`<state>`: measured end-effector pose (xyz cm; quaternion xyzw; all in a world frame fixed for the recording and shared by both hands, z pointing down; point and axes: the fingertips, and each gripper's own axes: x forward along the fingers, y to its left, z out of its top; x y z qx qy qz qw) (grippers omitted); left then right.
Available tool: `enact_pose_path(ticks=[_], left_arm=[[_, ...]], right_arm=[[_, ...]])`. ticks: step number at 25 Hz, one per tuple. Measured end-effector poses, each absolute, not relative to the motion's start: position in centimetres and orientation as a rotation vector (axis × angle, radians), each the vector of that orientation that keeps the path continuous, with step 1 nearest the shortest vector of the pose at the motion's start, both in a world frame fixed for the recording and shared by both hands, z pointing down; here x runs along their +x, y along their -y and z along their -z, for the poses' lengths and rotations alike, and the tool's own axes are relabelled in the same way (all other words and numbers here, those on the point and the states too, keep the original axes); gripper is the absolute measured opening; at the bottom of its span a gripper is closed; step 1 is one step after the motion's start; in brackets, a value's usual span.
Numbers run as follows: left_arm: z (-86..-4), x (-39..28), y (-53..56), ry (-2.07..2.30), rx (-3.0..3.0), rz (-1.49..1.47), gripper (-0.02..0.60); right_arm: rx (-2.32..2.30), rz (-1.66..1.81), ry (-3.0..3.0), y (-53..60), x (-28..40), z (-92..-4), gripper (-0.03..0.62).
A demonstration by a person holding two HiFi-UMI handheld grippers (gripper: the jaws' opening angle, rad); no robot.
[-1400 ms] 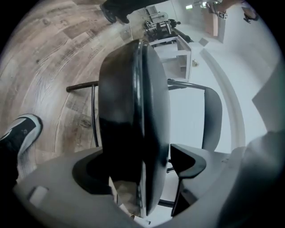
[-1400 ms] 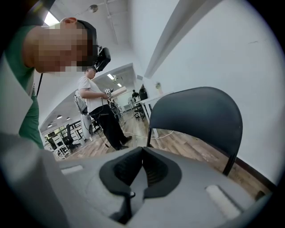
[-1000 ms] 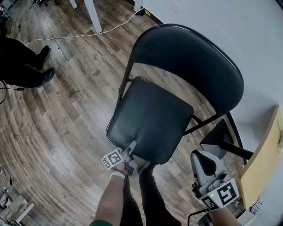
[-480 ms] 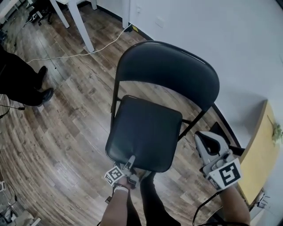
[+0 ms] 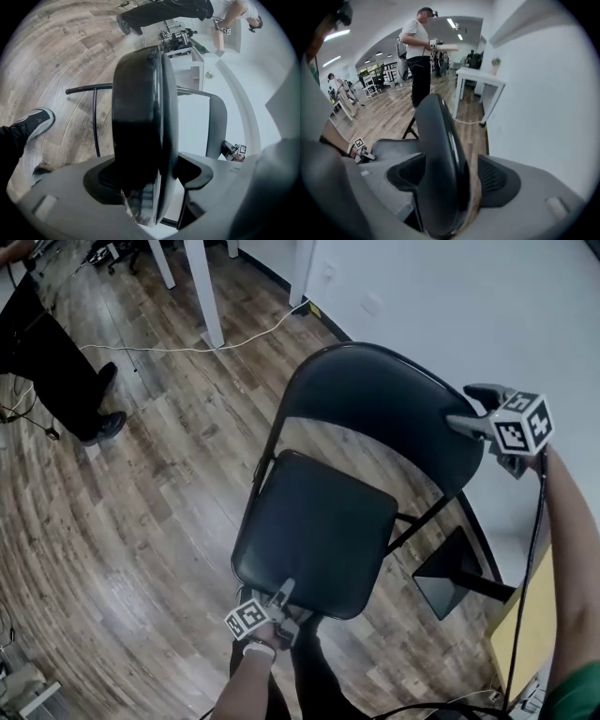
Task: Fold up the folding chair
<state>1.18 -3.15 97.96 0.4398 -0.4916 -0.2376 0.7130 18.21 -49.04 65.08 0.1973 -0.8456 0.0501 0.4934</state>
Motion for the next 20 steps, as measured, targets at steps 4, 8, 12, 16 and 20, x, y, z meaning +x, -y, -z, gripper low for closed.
enact_pose_path(ticks=[4,8,12,16,20], left_arm=[[-97.5,0.2,3.8,1.094,0.964,0.527,0.340],[-96.8,0.1,4.1,1.116,0.938,0.525,0.341],[-94.8,0.0,4.9,1.123,0.947,0.534,0.341],[-92.0,0.3,6.3,1.124,0.963,0.556,0.341],[-89.2,0.3,7.0,1.124,0.945,0.580,0.341]], right_arm=[[0.474,-0.173,1.994,49.3,16.9,-68.3,0.367],[0.455,-0.165,1.999,48.8,16.9,-67.2,0.360],[0.420,-0.154,2.060,47.1,16.7,-64.3,0.321],[0.399,-0.104,2.117,44.8,16.5,-61.0,0.298],[0.451,-0.015,2.154,42.0,16.1,-57.8,0.236]])
